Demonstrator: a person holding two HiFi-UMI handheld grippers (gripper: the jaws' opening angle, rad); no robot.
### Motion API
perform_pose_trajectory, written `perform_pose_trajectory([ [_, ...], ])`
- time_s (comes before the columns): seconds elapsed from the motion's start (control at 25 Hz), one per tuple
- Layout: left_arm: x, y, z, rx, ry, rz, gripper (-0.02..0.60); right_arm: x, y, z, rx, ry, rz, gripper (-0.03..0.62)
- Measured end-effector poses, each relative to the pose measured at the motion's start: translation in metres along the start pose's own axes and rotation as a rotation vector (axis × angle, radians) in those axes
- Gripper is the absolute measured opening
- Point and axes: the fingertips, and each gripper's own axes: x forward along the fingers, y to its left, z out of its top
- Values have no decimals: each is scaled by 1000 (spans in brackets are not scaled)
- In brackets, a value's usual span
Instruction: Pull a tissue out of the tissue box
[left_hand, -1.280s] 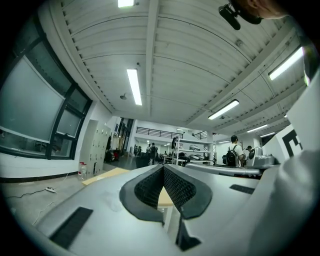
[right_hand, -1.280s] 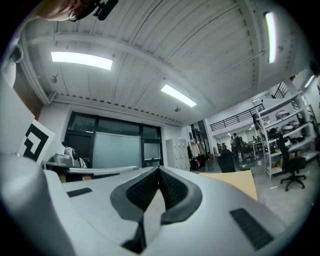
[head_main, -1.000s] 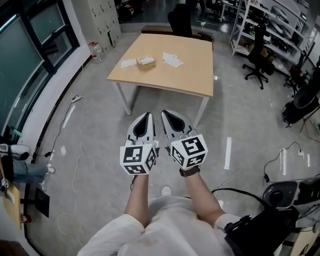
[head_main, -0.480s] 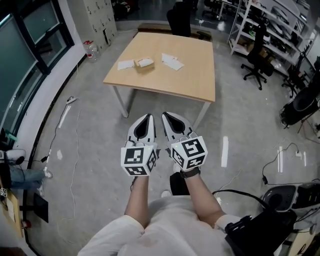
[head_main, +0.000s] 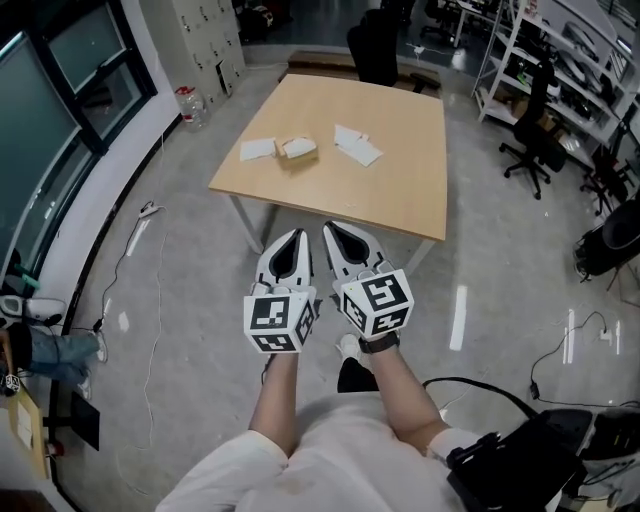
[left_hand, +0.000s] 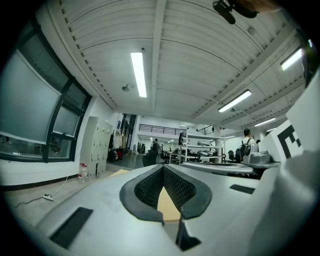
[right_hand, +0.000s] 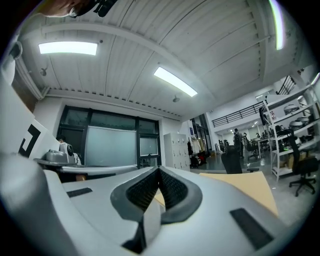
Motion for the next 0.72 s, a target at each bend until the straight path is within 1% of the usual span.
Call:
perform_pose_trajectory([
  [0.12,39,8,5,10,2,11,0,28,-28,3,5,5,18,2],
  [0.4,136,16,7,18,11,3,0,92,-105,18,19,-17,30,2],
  [0.6,179,33,7,20,-11,56,0,126,-144,15,31,-20,49,2],
  [0.72,197,46,-8,14,15,86,0,145,-163,1,50,2,46,3],
])
